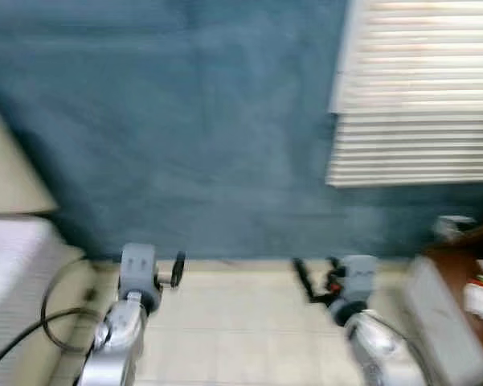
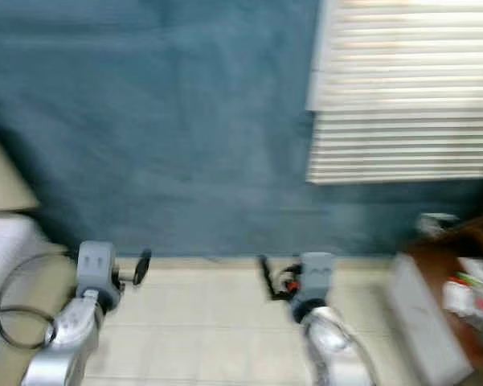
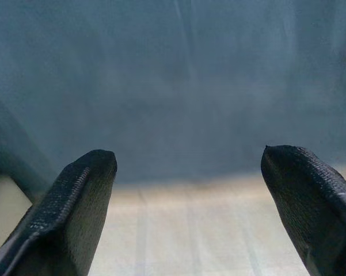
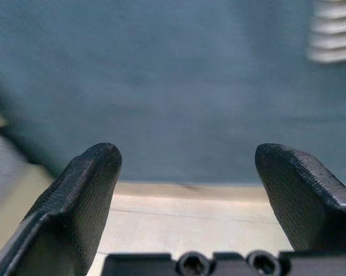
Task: Clean up the room
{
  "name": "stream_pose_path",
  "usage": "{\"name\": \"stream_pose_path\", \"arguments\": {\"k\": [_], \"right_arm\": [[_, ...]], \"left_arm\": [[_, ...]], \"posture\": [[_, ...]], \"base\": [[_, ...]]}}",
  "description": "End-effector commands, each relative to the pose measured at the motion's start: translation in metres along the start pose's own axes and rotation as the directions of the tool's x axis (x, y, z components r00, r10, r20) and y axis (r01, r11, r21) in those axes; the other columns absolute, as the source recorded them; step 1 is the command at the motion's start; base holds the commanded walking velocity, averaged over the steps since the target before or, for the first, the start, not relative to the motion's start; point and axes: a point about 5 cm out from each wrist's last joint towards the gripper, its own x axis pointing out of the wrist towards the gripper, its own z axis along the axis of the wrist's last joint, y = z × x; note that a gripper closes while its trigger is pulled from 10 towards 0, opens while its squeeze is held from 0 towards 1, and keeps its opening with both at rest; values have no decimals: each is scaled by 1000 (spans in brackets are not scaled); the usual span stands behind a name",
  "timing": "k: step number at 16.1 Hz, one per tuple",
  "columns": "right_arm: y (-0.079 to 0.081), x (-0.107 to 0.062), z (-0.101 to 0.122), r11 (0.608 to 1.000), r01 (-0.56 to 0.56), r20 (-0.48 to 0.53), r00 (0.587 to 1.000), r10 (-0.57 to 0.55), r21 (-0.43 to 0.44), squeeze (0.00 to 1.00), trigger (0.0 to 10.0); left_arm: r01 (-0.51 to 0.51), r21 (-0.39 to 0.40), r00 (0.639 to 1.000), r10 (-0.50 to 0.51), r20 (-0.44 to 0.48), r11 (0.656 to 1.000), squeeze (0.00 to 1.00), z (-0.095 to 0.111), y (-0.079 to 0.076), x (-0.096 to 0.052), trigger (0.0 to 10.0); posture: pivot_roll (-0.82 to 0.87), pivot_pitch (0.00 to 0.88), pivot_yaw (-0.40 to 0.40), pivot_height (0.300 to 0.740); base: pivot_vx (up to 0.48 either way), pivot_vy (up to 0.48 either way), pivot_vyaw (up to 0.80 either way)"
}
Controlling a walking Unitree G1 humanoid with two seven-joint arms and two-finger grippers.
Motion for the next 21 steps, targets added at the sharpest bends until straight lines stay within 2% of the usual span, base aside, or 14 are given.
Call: {"name": "stream_pose_path", "arguments": {"k": [1, 4, 6, 8, 10, 11, 14, 17, 21], "right_arm": [[-15, -8, -8, 999, 47, -36, 998, -47, -8, 0, 10000], [-18, -9, -10, 999, 48, -47, 998, -49, -22, 0, 10000], [-21, -9, -13, 998, 61, -52, 997, -63, -34, 0, 10000], [-25, -12, -14, 996, 65, -52, 996, -68, -62, 0, 10000], [-28, -16, -16, 996, 61, -65, 996, -65, -65, 0, 10000], [-38, -22, -17, 995, 75, -78, 994, -80, -65, 0, 10000], [-45, -23, -17, 994, 102, -80, 991, -105, -33, 0, 10000], [-37, -16, -15, 997, 58, -71, 996, -62, -56, 0, 10000], [-36, -16, -19, 995, 88, -65, 994, -91, -53, 0, 10000]], "left_arm": [[3, -7, 996, -3, -89, 1000, 0, -22, -1, -8, 10000], [10, -13, 995, -12, -104, 1000, 0, -24, -5, -10, 10000], [-57, -17, 991, 54, -124, 998, 0, -31, 6, -15, 10000], [-86, 3, 989, 85, -122, 996, 0, -35, 7, -19, 10000], [-106, 27, 985, 109, -136, 994, 0, -41, 5, -22, 10000], [-66, 25, 985, 69, -160, 998, 0, -48, -5, -28, 10000], [-35, 34, 987, 40, -156, 999, 0, -48, -11, -29, 10000], [-54, 55, 992, 60, -115, 997, 0, -40, -10, -29, 10000], [-81, 81, 992, 88, -93, 993, 0, -35, -8, -28, 10000]], "posture": [[-70, 0, 68, 740], [-63, 0, 63, 740], [-59, 0, 61, 740], [-51, 0, 31, 740], [-46, 0, 12, 740], [-35, 0, -43, 740], [-28, 0, -49, 740], [-21, 0, -47, 740], [-19, 0, -15, 740]], "base": [[0, 0, 538], [0, 0, 523], [0, 0, 491], [0, 0, 475], [0, 0, 463], [0, 0, 469], [0, 0, 448], [0, -160, 444], [0, -480, 441]]}}
